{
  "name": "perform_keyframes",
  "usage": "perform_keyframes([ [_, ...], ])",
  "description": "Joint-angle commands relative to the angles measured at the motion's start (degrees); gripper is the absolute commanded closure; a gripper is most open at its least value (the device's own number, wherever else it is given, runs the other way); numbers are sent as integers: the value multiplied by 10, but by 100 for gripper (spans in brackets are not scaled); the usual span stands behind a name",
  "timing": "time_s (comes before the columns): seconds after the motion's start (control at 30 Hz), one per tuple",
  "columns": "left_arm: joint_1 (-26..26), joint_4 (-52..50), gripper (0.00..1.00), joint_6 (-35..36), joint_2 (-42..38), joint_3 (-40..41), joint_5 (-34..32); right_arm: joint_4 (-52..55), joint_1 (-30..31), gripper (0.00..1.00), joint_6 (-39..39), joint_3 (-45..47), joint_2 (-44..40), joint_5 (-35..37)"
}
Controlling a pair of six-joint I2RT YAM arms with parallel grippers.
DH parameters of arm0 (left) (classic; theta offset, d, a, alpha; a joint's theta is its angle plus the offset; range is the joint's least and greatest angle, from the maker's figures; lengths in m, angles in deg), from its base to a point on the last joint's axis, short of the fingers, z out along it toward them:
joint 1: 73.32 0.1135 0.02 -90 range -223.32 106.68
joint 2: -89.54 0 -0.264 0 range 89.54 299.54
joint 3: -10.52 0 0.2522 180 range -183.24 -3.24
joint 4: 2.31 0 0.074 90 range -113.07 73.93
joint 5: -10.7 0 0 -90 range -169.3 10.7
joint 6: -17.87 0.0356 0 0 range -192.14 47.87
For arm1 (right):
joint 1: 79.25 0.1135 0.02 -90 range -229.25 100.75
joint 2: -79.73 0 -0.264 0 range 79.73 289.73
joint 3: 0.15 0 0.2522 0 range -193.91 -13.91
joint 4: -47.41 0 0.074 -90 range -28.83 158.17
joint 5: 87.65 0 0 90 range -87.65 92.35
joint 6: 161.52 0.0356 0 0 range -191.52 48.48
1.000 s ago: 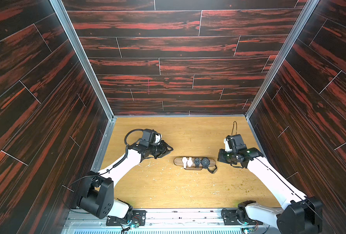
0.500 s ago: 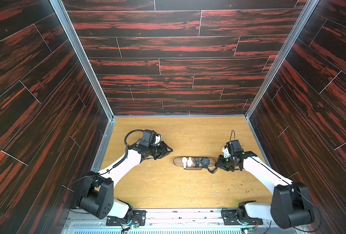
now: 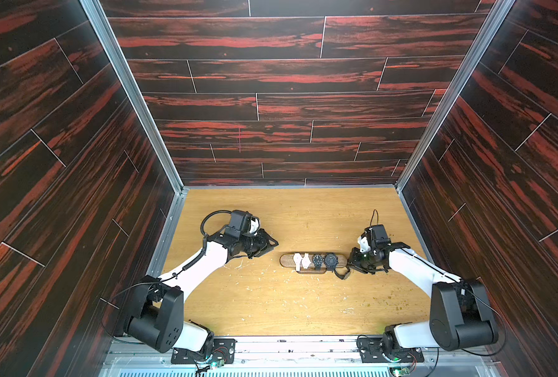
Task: Place watch on stand
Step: Move the watch to the center of the board.
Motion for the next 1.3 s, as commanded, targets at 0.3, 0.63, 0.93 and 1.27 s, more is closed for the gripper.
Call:
perform_keyframes([
  [0.3,4,1,69,-2,-15,11,-4,-21,-4,70,-4,31,22,10],
  [0.63,4,4,69,-3,-14,12,-2,-28,-4,78,9,60,18,-3],
  [0.93,4,4,69,-3,-22,18,-2,0,7,97,17,75,-7,-31],
  [1.27,4,5,69,-4,-24,16,1,21,112,100,77,79,-37,-28],
])
